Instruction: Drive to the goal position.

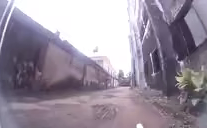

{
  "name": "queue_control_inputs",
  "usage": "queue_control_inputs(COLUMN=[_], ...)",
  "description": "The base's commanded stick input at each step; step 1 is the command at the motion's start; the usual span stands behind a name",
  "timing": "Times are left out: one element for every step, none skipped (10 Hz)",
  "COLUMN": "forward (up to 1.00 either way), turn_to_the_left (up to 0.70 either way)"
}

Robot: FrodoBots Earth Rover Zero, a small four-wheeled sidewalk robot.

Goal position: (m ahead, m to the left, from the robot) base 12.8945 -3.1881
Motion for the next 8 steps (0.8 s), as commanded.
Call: queue_control_inputs(forward=[1.0,1.0,1.0,1.0,1.0,1.0,1.0,1.0], turn_to_the_left=[0.0,0.0,0.0,0.0,0.0,0.0,0.0,0.0])
